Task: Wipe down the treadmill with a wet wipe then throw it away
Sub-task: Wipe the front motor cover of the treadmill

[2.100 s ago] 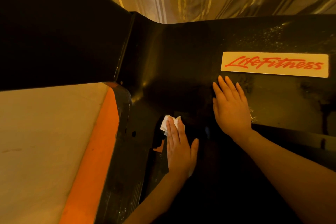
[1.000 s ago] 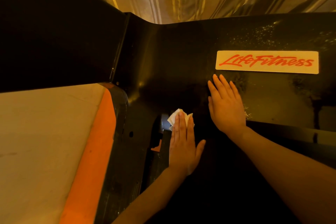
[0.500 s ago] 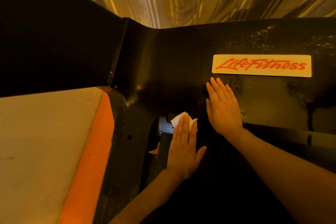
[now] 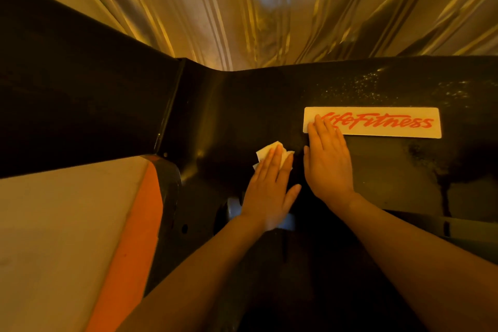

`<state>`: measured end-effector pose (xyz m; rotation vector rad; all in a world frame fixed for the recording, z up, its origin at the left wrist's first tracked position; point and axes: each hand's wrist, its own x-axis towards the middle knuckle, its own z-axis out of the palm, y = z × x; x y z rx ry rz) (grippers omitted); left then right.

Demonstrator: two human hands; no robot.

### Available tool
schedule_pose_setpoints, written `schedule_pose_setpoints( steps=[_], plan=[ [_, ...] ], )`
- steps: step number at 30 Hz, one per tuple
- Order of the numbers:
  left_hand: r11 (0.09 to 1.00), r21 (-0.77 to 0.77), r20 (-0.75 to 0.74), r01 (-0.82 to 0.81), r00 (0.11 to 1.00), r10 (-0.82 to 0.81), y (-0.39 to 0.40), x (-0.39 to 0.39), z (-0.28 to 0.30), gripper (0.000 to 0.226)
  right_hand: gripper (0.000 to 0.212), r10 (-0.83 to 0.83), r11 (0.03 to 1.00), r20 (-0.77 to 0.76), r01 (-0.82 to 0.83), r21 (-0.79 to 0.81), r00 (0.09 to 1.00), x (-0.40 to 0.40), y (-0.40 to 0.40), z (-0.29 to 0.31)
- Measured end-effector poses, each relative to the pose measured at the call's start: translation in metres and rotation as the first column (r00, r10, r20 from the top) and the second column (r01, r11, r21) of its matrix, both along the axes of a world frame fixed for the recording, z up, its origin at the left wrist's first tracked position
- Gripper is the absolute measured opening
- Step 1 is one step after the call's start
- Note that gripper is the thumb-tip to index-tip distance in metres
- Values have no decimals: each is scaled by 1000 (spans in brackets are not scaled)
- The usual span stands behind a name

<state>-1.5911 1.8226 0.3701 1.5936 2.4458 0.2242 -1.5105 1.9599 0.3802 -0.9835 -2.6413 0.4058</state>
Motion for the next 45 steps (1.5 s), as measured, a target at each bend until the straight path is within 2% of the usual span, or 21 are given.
schedule_pose_setpoints(
  steps=[10,15,18,24,28,32,34,37,40,43,45],
  plan=[
    [998,-16,27,56,998,-56,58,-47,23,69,53,-2,1000,70,2,-5,998,-7,34,3],
    [995,-91,75,34,997,-27,95,-65,38,64,54,-7,1000,110,9,-18,994,-14,43,5],
    [993,-116,92,3,996,8,115,-74,44,63,53,-31,1000,80,31,7,996,-16,43,1],
    [996,-85,92,-34,995,42,154,-95,45,62,53,-36,999,105,35,15,994,-17,46,0],
    [997,-57,92,-46,994,52,171,-103,46,60,52,-31,999,104,35,-35,994,-18,47,2],
    [998,-19,114,-53,992,55,170,-105,45,55,52,-7,995,31,10,-100,999,-16,49,3],
    [998,46,77,-53,996,50,163,-107,42,54,52,-30,989,0,30,-144,1000,-15,49,6],
    [981,115,12,-155,988,154,155,-115,38,56,52,-18,987,-8,17,-159,1000,-16,55,17],
    [961,105,-63,-257,962,265,146,-126,30,58,54,36,990,25,-32,-138,999,-24,72,27],
    [943,110,-40,-315,946,321,134,-129,22,57,54,110,992,22,-108,-68,994,-41,86,37],
    [931,170,-17,-325,943,332,128,-126,17,54,55,204,978,53,-202,-52,977,-56,95,40]
  ],
)
